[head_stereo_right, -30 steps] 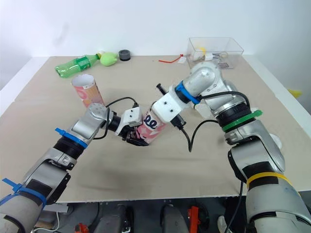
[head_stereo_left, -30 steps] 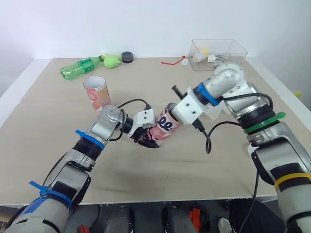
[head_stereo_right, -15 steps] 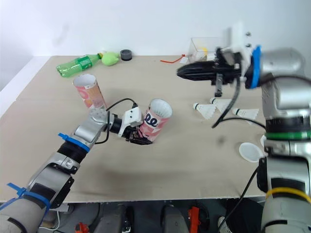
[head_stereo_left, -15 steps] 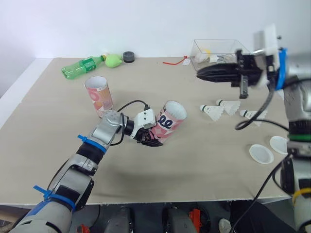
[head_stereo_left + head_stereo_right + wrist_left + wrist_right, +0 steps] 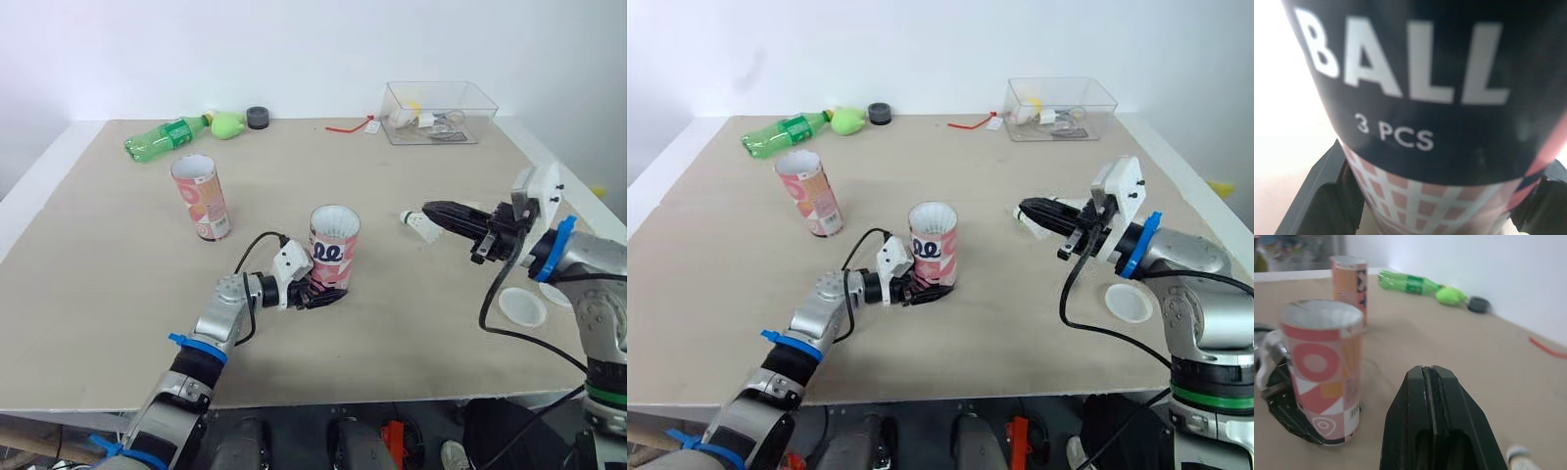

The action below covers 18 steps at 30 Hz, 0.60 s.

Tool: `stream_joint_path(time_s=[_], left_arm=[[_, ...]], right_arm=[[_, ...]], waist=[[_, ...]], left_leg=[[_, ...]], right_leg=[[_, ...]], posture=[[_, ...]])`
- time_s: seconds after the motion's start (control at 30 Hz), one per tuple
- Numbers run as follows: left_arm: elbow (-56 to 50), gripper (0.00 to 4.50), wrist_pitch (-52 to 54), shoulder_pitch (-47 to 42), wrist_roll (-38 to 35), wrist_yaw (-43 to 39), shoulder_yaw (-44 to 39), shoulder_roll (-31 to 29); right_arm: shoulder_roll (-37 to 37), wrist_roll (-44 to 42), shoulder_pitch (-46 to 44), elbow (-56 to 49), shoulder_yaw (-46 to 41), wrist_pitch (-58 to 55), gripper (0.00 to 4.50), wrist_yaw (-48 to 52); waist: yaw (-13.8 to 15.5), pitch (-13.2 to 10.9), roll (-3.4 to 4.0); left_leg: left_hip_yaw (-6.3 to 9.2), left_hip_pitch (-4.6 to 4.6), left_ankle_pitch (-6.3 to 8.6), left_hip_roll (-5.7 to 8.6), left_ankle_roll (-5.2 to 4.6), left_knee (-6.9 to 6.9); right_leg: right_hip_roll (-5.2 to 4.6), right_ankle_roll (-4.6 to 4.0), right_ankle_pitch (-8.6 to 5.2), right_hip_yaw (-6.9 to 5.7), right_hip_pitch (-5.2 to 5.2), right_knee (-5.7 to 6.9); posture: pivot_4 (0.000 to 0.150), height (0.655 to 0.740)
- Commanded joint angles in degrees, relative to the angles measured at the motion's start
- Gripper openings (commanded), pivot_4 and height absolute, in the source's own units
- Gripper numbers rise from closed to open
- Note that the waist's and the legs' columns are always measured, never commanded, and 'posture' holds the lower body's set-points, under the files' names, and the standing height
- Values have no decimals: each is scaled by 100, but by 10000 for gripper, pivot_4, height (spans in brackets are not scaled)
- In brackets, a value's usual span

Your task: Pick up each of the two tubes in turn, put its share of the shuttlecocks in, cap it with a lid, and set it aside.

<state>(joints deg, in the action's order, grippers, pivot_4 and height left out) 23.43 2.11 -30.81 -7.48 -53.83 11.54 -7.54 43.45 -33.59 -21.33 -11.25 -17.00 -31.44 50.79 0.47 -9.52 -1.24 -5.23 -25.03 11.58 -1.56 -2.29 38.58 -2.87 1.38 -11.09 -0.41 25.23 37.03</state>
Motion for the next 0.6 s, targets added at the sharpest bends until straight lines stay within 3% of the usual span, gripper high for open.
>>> stream_joint_path(time_s=[0.03, 0.13, 0.27, 0.4, 0.6], left_arm=[[-156, 32245, -166, 74, 89, 166, 75, 29], [-164, 32245, -401, 135, 183, 131, 196, -25], [-206, 32245, -605, 188, 154, -31, 304, -78], [-264, 32245, -751, 181, 126, -354, 463, -189], [-305, 32245, -750, 76, 5, -673, 500, -279]], right_arm=[[35, -290, 105, -187, -389, -294, 919, -258], [162, -447, 418, -30, -633, -444, 9040, -141], [508, -393, 778, 238, -784, -546, 27170, 92], [1517, 431, 1348, 974, -498, 9, 44767, 867], [2771, 1502, 1254, 2351, 426, 1010, 44767, 1997]], waist=[[1, 0, 0], [1, 1, 0], [2, 2, 2], [8, 2, 3], [-15, 5, 11]], left_leg=[[0, 0, 0, 0, 0, 1], [1, 0, 0, 1, -1, 0], [1, -1, 0, 3, -1, -2], [2, -3, 1, 10, -1, -4], [-8, 5, 1, 9, -2, -6]], right_leg=[[0, 0, 0, 0, 0, 0], [2, 1, 0, 1, -1, -1], [2, 1, -3, 3, 0, -3], [-1, 7, -8, 4, -1, -5], [-2, 9, -7, 7, 1, -9]], posture=[[1500, 7400], [1500, 7400], [1500, 7400], [1500, 7400], [1500, 7400]])
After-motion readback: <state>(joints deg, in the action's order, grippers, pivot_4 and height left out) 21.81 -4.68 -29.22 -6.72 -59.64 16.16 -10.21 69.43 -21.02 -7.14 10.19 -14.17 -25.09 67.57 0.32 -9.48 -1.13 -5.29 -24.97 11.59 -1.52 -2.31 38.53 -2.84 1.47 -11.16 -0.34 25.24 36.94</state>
